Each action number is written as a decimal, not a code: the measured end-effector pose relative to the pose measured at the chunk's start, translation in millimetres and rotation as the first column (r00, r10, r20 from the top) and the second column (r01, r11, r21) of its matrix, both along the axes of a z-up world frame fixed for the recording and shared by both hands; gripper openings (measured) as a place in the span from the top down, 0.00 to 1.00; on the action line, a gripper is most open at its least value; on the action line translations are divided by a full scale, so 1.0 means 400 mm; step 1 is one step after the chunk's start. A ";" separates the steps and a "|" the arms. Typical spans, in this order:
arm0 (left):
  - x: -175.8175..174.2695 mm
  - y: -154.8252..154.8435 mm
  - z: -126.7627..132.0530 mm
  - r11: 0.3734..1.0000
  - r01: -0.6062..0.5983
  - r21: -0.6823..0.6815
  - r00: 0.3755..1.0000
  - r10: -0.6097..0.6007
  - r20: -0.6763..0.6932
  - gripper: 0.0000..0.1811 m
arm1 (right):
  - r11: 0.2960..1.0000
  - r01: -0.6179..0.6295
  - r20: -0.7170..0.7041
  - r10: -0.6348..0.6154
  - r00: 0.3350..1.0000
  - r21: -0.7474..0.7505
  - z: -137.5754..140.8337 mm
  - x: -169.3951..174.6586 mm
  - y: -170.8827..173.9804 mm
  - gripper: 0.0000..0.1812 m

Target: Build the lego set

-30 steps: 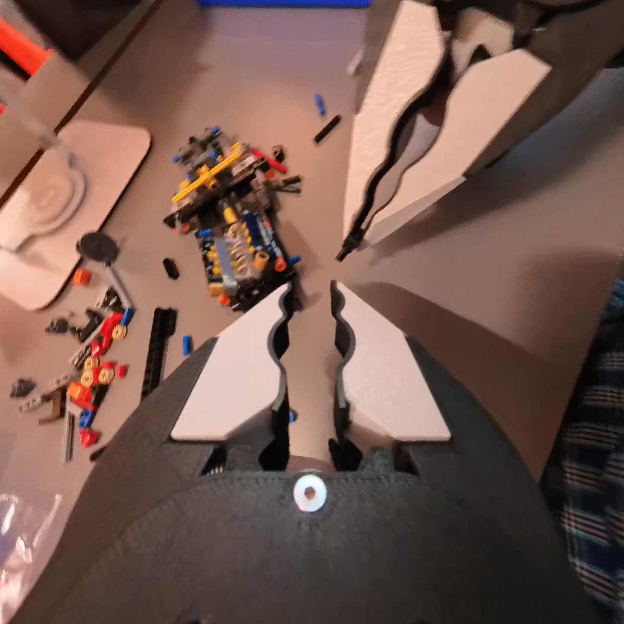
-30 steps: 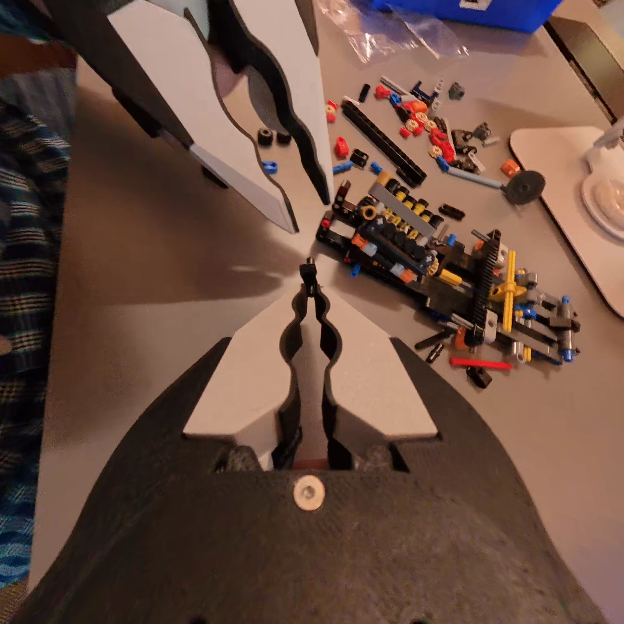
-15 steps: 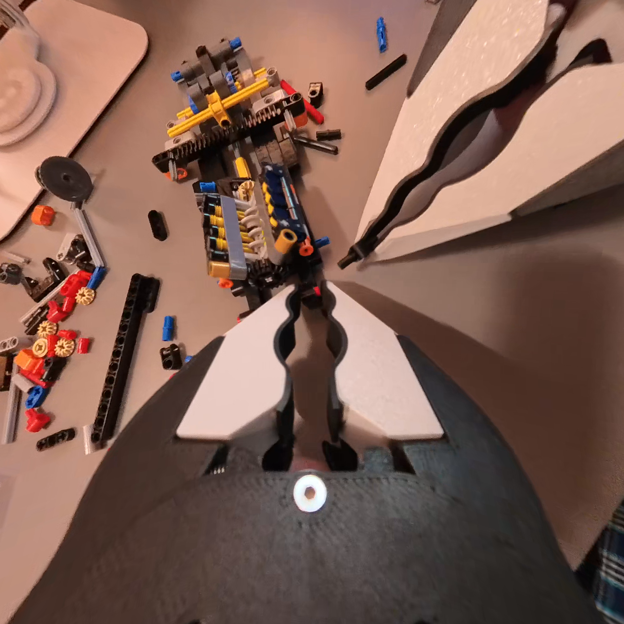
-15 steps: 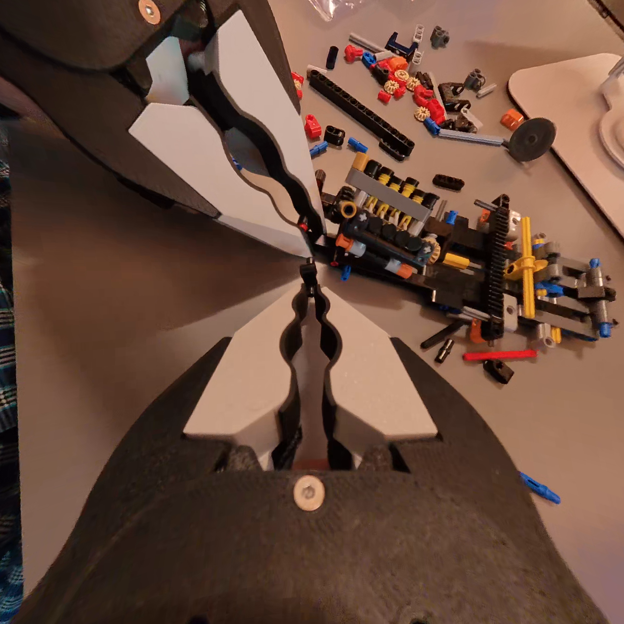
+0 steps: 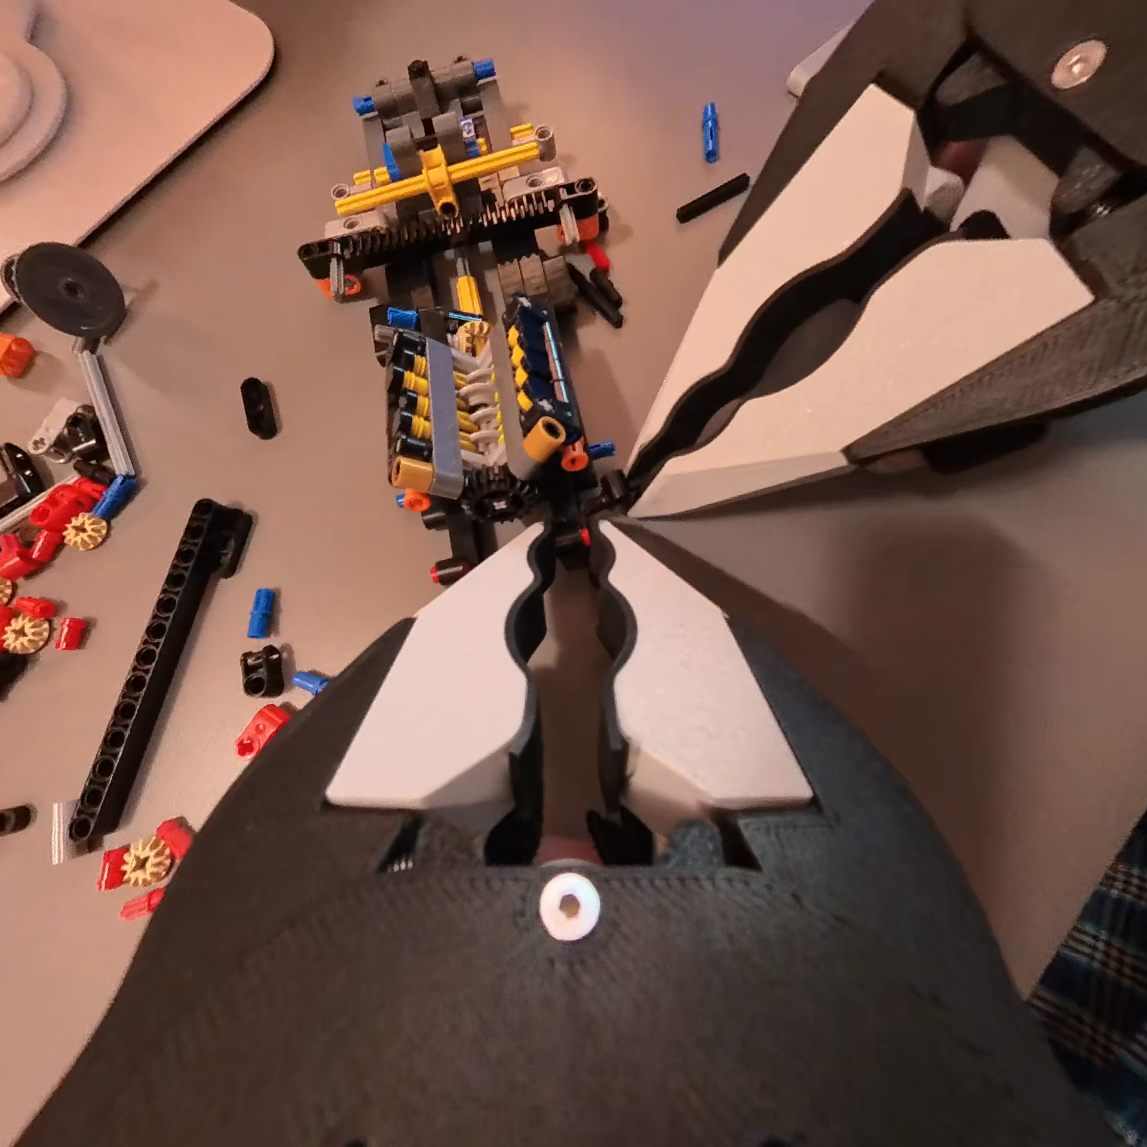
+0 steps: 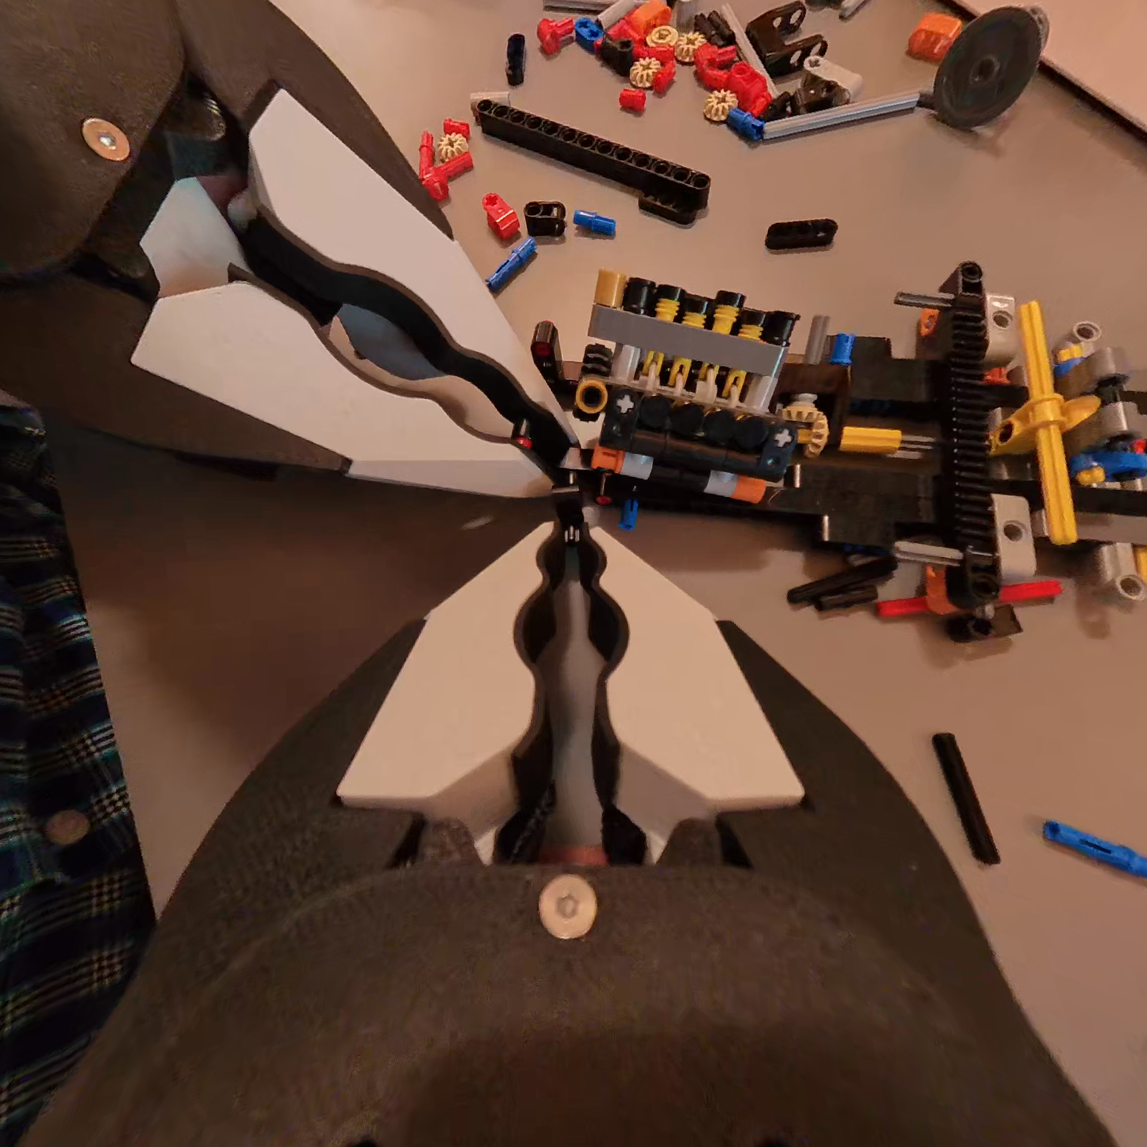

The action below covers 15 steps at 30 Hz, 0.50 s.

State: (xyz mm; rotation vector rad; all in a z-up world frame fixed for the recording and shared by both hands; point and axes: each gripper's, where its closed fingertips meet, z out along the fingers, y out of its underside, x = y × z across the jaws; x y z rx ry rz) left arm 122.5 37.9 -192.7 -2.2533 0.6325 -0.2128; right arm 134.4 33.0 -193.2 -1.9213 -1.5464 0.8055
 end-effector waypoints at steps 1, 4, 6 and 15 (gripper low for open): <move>0.002 0.001 0.001 1.000 0.000 0.000 1.000 0.000 0.003 0.96 | 1.000 0.014 0.002 -0.014 1.000 -0.004 0.000 0.001 0.000 0.99; 0.003 0.003 0.005 1.000 -0.007 0.011 1.000 0.007 0.010 0.96 | 0.997 0.072 0.004 -0.072 0.997 -0.004 0.000 0.007 0.006 0.99; 0.006 0.003 0.007 1.000 -0.005 0.014 1.000 0.005 0.013 0.96 | 0.994 0.104 0.002 -0.104 0.995 -0.013 0.000 0.010 0.004 0.99; 0.013 0.008 0.013 0.999 -0.001 0.033 1.000 0.001 0.013 0.96 | 0.977 0.214 -0.021 -0.214 0.977 0.001 0.008 0.012 0.015 0.99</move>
